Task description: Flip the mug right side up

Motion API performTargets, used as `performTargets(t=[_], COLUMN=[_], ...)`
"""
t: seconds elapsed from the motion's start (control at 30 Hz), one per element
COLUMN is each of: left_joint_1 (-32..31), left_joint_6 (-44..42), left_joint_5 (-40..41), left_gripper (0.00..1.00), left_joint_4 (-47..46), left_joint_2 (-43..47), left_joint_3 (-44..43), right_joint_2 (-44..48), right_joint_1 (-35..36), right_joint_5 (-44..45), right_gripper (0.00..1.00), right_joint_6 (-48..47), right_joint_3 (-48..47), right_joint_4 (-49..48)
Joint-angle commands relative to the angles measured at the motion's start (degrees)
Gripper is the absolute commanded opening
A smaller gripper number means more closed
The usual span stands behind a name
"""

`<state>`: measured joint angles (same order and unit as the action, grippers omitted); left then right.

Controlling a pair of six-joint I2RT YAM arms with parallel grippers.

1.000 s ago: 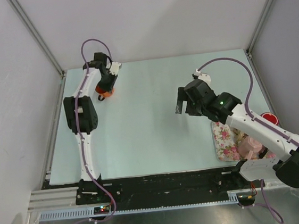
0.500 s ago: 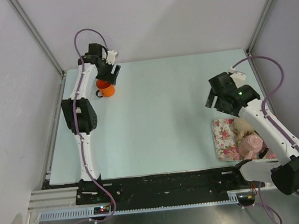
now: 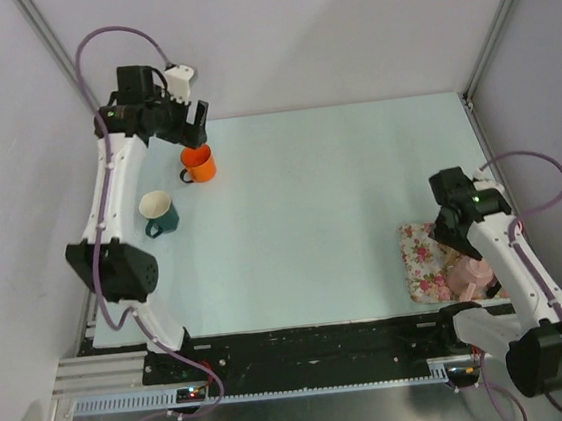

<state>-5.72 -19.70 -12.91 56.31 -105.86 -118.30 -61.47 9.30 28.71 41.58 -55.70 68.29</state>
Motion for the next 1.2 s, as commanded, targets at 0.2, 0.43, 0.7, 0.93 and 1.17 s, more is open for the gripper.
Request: performTargets(t=[0.2,0.43,0.7,0.93,1.17], left_joint_1=[-0.12,-0.09,-0.09,-0.13,-0.09], left_joint_6=[1.10,1.12,1.43,0.85,0.13], left_joint_5=[-9.82,-11.51,-12.04,-12.01,-11.81], left_gripper=[0.92,0.92,0.92,0.92,0.92], left_joint_4=[-0.38,-0.42,-0.38,-0.38,-0.41], left_joint_2=[9.03,9.27,8.61,9.04,9.42], left_joint_3=[3.94,3.93,3.62,4.15,4.51], right_joint_2=[0.16,-0.47,0.25,-4.89,-11.84], right_joint_1=[-7.48,-4.39,-2.08,-6.55,-14.61], right_joint_5=[-4.39,-0.60,-0.56,-0.62,-6.50], right_gripper=[0.56,0.61,0.74,0.99,0.99], right_joint_6=[-2.36,-2.48,-4.18,-9.62,-15.59], right_joint_3=[8.71,7.49,0.65,-4.08,-4.46], right_joint_4=[-11.18,-9.63,-6.57,-7.71,-13.14])
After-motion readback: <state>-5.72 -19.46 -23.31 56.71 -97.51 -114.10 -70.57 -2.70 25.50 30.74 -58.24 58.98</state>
